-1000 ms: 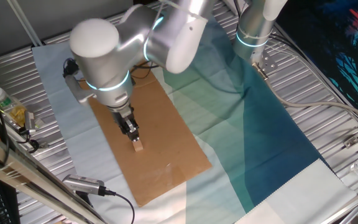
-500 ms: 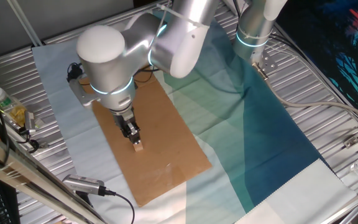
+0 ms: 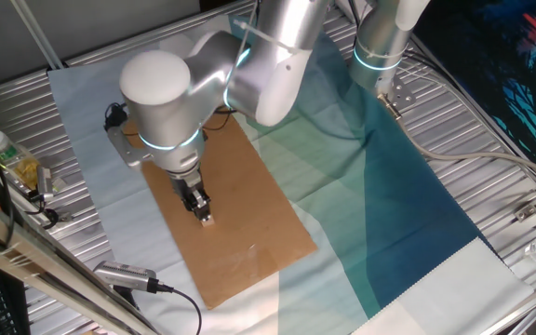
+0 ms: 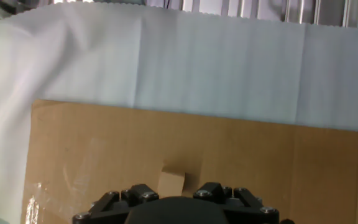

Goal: Grab the block and place it at the designated location

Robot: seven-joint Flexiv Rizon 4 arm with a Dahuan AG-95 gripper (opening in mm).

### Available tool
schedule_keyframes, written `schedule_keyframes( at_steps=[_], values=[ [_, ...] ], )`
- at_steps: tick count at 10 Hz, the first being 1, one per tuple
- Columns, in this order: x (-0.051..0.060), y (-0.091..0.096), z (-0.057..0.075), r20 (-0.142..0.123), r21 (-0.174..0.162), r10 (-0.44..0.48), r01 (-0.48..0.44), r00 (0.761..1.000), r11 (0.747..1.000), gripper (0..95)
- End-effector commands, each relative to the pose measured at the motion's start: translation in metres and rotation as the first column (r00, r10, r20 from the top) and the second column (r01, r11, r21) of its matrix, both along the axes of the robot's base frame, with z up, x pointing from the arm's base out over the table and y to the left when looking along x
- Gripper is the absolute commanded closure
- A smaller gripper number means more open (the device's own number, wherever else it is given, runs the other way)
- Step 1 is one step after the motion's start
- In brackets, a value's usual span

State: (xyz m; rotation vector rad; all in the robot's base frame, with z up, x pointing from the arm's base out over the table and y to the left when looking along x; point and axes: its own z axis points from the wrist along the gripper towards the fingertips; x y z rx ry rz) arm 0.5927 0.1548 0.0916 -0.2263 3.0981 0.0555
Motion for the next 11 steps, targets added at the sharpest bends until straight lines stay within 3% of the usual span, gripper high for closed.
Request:
schedule_keyframes(
  at_steps=[1, 5, 11],
  values=[
    [0.002, 0.001, -0.006, -0.001, 0.002, 0.003, -0.003, 1.000, 1.000, 38.0],
    [0.002, 0.004, -0.020, 0.014, 0.001, 0.009, -0.009, 1.000, 1.000, 38.0],
    [0.002, 0.005, -0.025, 0.021, 0.018, -0.179, 0.178, 0.984, 0.984, 38.0]
  ],
)
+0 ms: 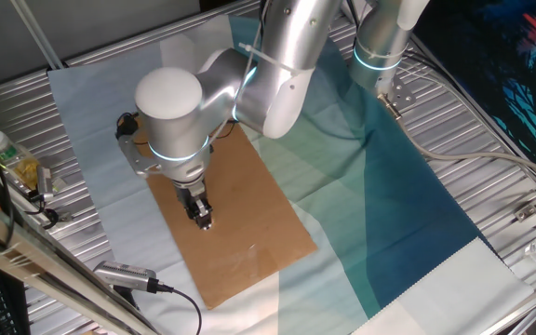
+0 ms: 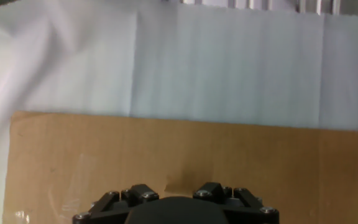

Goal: Grab the block and place it at the designated location

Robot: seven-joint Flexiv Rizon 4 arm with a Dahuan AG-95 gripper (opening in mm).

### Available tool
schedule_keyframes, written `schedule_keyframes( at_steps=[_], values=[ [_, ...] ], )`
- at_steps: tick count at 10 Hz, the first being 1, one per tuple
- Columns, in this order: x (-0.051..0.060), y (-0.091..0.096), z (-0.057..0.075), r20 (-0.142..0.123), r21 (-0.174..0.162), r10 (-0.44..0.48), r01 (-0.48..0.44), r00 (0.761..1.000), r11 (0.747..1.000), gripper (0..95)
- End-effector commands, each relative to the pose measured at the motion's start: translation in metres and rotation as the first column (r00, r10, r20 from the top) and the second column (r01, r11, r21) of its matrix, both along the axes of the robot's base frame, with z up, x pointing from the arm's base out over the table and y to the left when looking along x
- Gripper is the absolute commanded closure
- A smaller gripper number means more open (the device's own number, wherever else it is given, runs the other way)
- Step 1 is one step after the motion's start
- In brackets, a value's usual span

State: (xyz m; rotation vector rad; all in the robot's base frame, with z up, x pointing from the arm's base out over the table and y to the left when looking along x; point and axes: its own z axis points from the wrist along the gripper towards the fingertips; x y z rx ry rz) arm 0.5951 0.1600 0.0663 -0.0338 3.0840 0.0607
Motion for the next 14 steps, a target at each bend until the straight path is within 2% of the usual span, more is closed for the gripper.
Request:
schedule_keyframes(
  at_steps=[1, 2, 6, 7, 14],
  values=[
    [-0.001, 0.000, -0.004, 0.003, 0.007, -0.060, 0.060, 0.998, 0.998, 38.0],
    [-0.003, 0.002, -0.010, 0.013, 0.007, -0.055, 0.055, 0.998, 0.998, 38.0],
    [-0.004, 0.003, -0.017, 0.013, 0.005, -0.032, 0.032, 0.999, 0.999, 38.0],
    [-0.004, 0.003, -0.017, 0.014, 0.004, -0.026, 0.026, 1.000, 1.000, 57.0],
    [-0.006, 0.003, -0.021, 0.015, -0.004, -0.007, 0.007, 1.000, 1.000, 57.0]
  ],
)
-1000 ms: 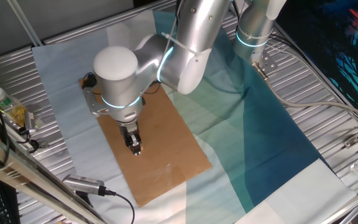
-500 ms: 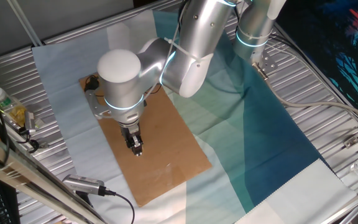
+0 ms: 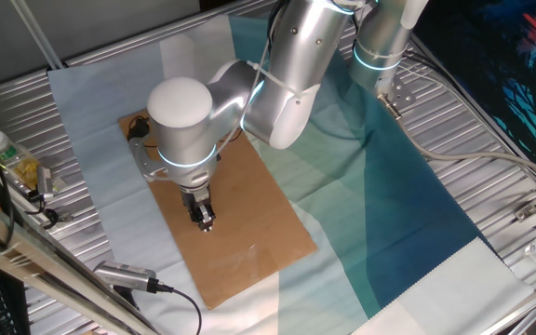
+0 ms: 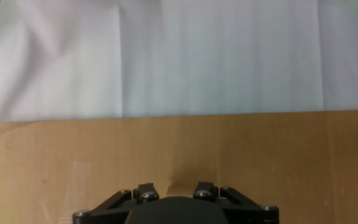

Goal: Grab the block and place it at the designated location

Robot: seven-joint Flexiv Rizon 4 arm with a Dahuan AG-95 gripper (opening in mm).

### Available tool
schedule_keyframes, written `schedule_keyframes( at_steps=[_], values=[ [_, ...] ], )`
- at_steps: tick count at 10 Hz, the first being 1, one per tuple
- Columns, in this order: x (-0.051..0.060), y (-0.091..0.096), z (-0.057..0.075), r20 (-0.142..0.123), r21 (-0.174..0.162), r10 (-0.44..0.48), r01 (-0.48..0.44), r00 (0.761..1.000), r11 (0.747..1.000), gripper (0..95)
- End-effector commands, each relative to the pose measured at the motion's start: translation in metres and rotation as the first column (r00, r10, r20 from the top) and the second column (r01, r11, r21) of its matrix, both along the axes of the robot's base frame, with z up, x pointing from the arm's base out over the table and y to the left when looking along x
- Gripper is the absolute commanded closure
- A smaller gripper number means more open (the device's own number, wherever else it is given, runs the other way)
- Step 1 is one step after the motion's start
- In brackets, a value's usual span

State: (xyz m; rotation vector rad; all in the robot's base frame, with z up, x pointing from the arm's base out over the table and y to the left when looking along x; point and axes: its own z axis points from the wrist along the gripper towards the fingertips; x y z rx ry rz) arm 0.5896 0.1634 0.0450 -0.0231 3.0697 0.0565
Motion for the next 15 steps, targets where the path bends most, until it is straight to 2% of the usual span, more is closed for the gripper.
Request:
schedule_keyframes(
  at_steps=[1, 6, 8, 15],
  values=[
    [-0.0006, 0.0001, -0.0020, 0.001, -0.005, 0.005, -0.005, 1.000, 1.000, 57.0],
    [-0.0008, -0.0053, -0.0054, 0.006, -0.012, 0.016, -0.016, 1.000, 1.000, 57.0],
    [-0.0009, -0.0053, -0.0057, 0.009, -0.010, 0.000, 0.000, 1.000, 1.000, 95.0],
    [-0.0004, -0.0057, -0.0040, 0.018, -0.014, 0.019, -0.019, 1.000, 1.000, 95.0]
  ],
)
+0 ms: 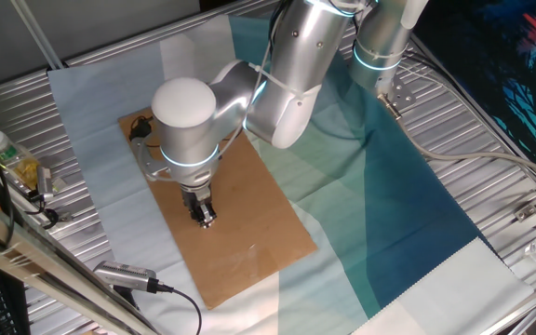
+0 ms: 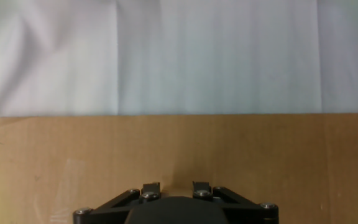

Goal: Grab the block and place it at the designated location

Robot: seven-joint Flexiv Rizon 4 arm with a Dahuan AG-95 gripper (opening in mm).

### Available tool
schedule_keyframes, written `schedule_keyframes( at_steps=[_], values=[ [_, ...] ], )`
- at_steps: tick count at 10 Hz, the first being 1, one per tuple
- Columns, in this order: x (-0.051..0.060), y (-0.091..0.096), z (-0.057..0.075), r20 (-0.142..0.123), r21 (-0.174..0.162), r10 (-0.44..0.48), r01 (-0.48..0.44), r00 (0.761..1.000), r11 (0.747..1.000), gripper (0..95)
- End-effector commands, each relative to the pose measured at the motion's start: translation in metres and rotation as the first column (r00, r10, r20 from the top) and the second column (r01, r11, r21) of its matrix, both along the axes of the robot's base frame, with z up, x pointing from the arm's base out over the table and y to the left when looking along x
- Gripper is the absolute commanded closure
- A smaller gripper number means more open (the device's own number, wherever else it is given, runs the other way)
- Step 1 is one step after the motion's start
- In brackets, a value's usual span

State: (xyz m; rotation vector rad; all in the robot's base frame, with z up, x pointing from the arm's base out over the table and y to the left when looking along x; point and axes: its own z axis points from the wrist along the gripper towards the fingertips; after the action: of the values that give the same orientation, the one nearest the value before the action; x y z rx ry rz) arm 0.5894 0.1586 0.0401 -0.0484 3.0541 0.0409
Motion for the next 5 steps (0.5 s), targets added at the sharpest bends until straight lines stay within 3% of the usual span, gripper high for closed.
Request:
schedule_keyframes(
  at_steps=[1, 5],
  values=[
    [0.000, -0.001, 0.003, 0.004, -0.004, 0.005, -0.005, 1.000, 1.000, 95.0],
    [0.004, -0.005, 0.015, 0.002, -0.008, 0.012, -0.012, 1.000, 1.000, 95.0]
  ],
)
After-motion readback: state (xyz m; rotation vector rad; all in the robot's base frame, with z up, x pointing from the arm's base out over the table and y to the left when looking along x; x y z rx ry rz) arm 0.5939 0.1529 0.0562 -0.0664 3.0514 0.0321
